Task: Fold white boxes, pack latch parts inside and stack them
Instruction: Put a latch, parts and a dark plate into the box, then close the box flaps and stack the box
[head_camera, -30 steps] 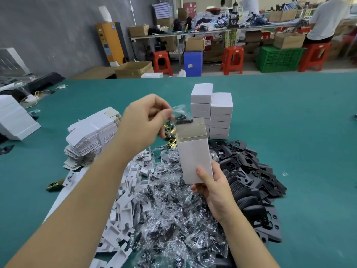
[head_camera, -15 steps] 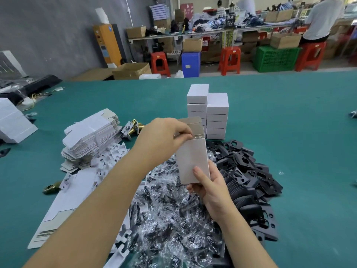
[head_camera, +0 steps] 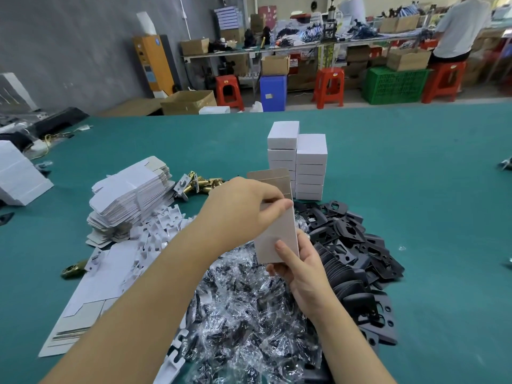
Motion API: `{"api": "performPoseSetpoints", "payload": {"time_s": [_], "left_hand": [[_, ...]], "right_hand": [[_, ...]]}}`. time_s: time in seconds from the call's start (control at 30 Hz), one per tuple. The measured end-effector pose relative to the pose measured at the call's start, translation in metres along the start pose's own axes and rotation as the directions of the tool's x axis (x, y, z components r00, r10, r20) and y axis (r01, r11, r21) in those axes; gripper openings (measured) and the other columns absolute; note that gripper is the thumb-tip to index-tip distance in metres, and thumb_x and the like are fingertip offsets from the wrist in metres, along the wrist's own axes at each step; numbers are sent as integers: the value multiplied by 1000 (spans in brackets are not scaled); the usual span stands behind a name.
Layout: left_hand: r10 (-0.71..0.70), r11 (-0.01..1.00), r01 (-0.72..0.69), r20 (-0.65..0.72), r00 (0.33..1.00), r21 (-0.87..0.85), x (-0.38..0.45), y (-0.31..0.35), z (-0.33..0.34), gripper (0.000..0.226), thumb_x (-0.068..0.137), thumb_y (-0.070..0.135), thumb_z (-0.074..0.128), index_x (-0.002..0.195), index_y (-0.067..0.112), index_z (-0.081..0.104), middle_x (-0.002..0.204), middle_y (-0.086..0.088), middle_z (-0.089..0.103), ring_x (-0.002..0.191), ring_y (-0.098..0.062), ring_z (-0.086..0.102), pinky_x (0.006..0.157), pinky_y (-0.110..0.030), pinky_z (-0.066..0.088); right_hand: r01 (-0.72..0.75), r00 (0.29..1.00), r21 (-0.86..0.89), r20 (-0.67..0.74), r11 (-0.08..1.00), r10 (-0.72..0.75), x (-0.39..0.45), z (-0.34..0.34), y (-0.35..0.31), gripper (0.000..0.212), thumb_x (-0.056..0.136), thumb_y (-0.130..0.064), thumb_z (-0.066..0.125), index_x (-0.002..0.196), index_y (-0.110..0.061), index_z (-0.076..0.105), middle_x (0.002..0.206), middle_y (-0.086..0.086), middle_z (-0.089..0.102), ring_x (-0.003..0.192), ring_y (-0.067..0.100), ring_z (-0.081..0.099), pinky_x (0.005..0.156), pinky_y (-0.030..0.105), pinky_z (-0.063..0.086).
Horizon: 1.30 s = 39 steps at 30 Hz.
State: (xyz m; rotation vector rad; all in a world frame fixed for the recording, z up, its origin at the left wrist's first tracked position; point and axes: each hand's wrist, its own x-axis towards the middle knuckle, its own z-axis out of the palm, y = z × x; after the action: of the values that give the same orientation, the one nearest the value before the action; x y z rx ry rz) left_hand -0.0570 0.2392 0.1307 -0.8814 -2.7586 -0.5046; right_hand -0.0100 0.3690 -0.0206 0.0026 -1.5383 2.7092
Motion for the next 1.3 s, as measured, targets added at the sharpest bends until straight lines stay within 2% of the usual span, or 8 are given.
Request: {"api": "performPoseSetpoints", "payload": {"time_s": [0.13,0.3,0.43,0.57,0.7,0.83,1.07,1.3], "left_hand": [[13,997,-15,-31,999,-75,-2,-2,5,23,99,46,58,104,32,76,88,20,72,77,2,60,72,-30,51],[32,969,-134,-435,900,-206,-9,-18,12,16,93,21,71,108,20,75,100,9,63,77,12,50,71,-14,40],[-65,918,-37,-241,968,-396,-20,-35,31,51,90,24,76,136,33,56,129,5,46,113,-2,53,99,-23,46],[-171,692,53,-93,981,-720,-28,-41,43,52,91,20,72,131,50,56,118,-1,67,102,-18,70,94,-46,58],[-171,615,34,-91,981,-788,-34,-47,48,58,88,18,70,130,57,58,113,2,74,105,-19,71,92,-35,59],[-162,676,78,-44,986,-733,-44,-49,66,68,92,9,73,135,60,55,116,8,72,108,-13,70,94,-34,59],[-145,778,96,-29,989,-621,-55,-48,88,67,97,17,69,139,63,46,119,39,60,110,4,60,93,-9,47],[-143,794,117,3,990,-597,-55,-52,90,55,100,23,64,144,53,50,119,25,61,109,2,58,93,-19,51]], "right_hand": [[14,1000,32,-6,999,-14,0,-1,-1,38,78,-36,82,114,-32,72,105,4,74,87,19,70,65,27,58],[9,1000,105,-9,994,-8,0,-4,-3,51,82,-26,79,130,-18,62,107,8,74,79,18,69,63,26,58],[15,1000,120,11,993,-17,0,-3,-5,55,77,-31,81,128,-20,64,103,8,73,75,20,66,62,28,57],[32,998,23,49,999,-33,1,-3,-3,43,79,-37,80,121,-34,70,110,4,74,86,21,69,66,30,59],[167,986,-354,38,920,-165,-2,-7,-12,39,86,-54,69,125,-50,61,119,-8,72,109,17,70,85,34,61],[317,937,-478,26,819,-348,-2,-16,-16,62,92,-47,64,149,-48,37,118,-7,67,106,19,68,79,36,63],[286,937,-562,-7,776,-350,1,-26,-8,49,99,-33,65,141,-51,48,128,-5,66,115,18,65,88,41,60],[298,932,-601,16,742,-362,-1,-24,-12,28,95,-33,66,117,-50,64,113,-19,67,100,5,64,81,15,52]]}}
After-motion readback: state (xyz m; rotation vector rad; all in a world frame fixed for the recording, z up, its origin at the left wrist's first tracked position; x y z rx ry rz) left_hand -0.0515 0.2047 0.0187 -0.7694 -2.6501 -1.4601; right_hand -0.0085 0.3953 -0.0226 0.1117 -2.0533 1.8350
